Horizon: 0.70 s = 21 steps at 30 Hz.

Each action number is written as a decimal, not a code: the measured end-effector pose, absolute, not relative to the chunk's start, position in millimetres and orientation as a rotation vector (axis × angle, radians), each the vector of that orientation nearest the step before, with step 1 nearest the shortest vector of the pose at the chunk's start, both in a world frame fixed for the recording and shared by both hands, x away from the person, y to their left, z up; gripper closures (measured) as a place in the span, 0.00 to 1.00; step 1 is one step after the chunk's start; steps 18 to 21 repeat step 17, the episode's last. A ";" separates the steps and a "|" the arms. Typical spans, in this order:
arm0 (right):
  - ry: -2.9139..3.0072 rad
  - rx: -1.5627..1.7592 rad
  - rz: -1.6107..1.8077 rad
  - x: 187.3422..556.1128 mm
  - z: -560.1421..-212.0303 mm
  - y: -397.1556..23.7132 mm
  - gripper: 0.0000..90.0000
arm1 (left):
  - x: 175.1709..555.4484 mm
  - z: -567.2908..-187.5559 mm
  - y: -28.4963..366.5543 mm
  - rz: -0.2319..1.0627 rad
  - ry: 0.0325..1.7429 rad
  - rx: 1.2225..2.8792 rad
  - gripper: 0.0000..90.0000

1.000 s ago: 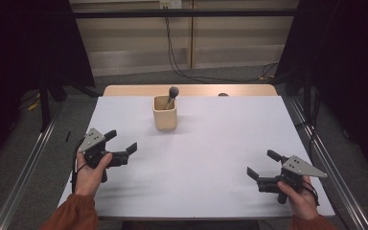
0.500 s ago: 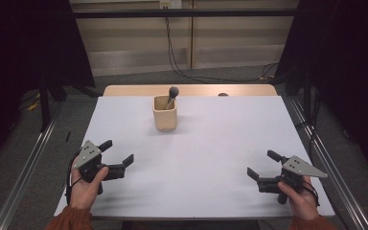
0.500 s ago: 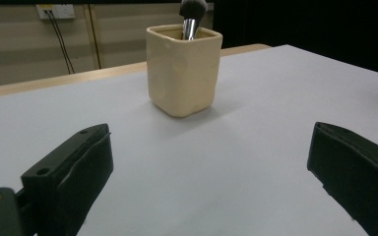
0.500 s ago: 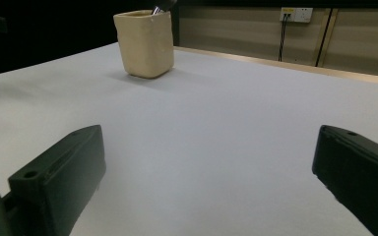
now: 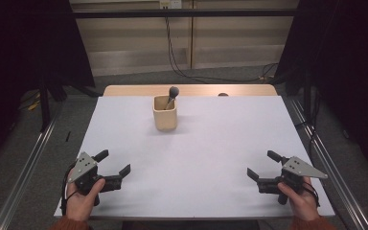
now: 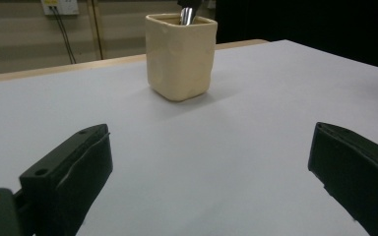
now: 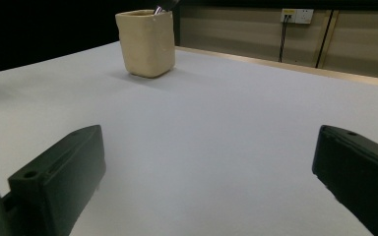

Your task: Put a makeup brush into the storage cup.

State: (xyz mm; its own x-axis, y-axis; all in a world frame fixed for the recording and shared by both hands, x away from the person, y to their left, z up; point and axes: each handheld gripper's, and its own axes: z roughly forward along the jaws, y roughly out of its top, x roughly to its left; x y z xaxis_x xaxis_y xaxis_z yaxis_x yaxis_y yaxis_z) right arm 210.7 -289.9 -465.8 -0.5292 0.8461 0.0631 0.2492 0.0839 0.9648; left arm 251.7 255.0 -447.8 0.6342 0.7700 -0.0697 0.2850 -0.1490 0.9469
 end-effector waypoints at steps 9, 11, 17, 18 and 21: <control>1.838 1.066 1.464 209.2 -464.9 -290.6 0.00 | 248.2 -447.5 256.0 0.530 0.860 1.721 0.03; 1.838 1.065 1.466 209.1 -465.0 -290.8 0.00 | 248.5 -447.4 256.3 0.537 0.861 1.721 0.03; 1.832 1.068 1.466 209.4 -464.9 -290.4 0.00 | 247.7 -447.5 256.1 0.538 0.873 1.709 0.03; 1.832 1.068 1.466 209.4 -464.9 -290.4 0.00 | 247.7 -447.5 256.1 0.538 0.873 1.709 0.03; 1.832 1.068 1.466 209.4 -464.9 -290.4 0.00 | 247.7 -447.5 256.1 0.538 0.873 1.709 0.03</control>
